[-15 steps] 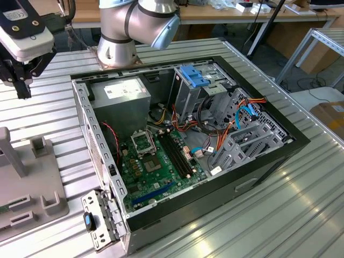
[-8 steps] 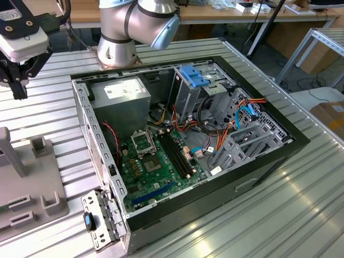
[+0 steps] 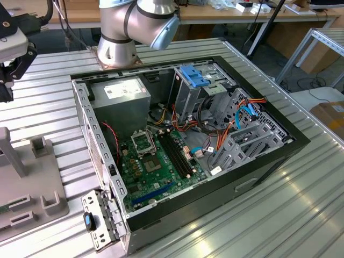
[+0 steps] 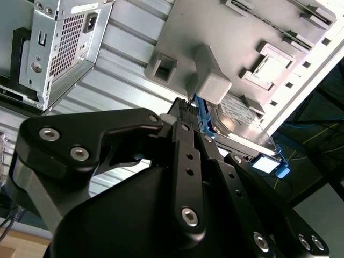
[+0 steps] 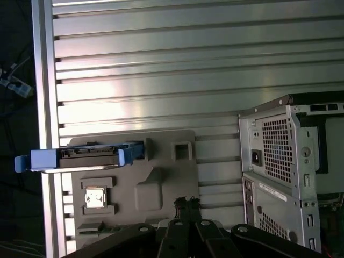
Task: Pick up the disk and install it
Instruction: 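Reach for the disk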
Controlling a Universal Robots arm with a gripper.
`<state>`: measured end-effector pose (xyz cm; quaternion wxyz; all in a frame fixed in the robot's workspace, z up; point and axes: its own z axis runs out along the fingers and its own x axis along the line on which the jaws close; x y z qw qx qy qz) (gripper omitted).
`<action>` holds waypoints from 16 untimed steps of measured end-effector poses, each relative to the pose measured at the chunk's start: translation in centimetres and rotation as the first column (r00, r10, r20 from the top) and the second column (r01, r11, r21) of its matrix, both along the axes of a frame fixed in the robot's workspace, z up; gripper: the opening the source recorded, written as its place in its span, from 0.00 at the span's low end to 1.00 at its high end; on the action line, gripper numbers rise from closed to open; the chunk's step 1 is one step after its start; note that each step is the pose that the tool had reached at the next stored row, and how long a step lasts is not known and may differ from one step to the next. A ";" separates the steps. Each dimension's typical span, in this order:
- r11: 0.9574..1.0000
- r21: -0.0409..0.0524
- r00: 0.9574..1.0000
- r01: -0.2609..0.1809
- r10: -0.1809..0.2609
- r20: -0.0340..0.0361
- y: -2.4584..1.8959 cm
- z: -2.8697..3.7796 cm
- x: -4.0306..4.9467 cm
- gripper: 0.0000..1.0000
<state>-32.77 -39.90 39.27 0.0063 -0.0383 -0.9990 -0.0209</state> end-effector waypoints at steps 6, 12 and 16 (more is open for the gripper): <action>1.000 0.000 1.000 0.000 0.000 0.000 0.00 0.00 -0.12 0.11; 1.000 0.000 1.000 0.000 0.000 0.000 0.00 0.00 -0.22 0.11; 1.000 0.000 1.000 0.000 0.000 0.000 0.00 0.00 -0.54 0.11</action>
